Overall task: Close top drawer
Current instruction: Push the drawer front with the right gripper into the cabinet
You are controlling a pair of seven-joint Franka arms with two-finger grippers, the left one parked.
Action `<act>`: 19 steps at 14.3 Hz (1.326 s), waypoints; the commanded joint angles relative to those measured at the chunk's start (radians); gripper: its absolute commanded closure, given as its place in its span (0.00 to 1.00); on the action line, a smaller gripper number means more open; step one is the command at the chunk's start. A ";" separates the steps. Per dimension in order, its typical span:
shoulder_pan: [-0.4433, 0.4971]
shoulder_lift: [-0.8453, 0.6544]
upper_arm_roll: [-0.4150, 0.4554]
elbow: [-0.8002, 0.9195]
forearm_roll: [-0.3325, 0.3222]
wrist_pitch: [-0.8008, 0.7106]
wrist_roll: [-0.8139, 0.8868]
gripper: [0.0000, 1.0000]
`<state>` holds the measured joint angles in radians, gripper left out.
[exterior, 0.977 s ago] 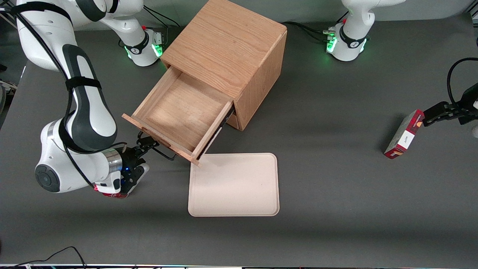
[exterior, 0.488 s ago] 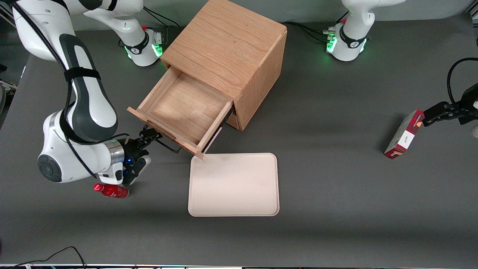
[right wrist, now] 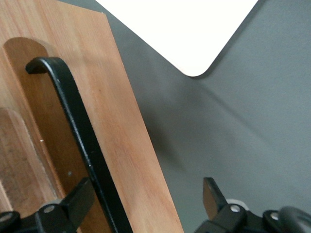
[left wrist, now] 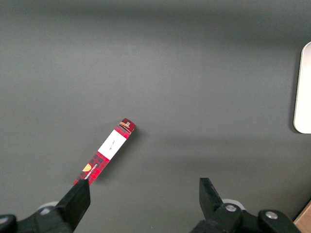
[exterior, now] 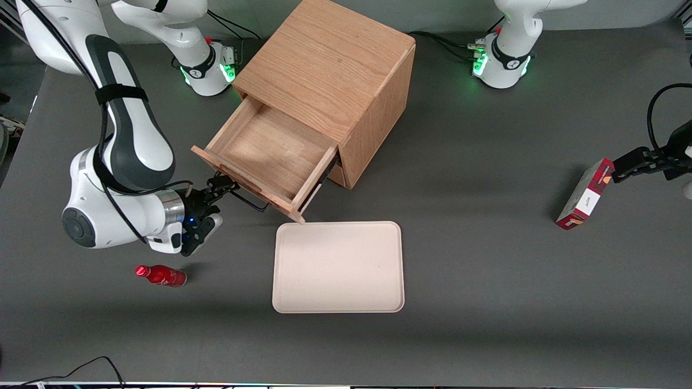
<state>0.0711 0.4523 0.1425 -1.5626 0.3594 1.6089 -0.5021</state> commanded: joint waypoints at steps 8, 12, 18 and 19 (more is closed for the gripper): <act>-0.001 -0.162 0.091 -0.238 0.030 0.125 0.143 0.00; 0.001 -0.254 0.100 -0.338 0.082 0.128 0.145 0.00; -0.001 -0.325 0.120 -0.435 0.127 0.149 0.149 0.00; -0.002 -0.337 0.126 -0.457 0.144 0.161 0.149 0.00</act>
<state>0.0717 0.1722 0.2502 -1.9443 0.4609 1.7395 -0.3683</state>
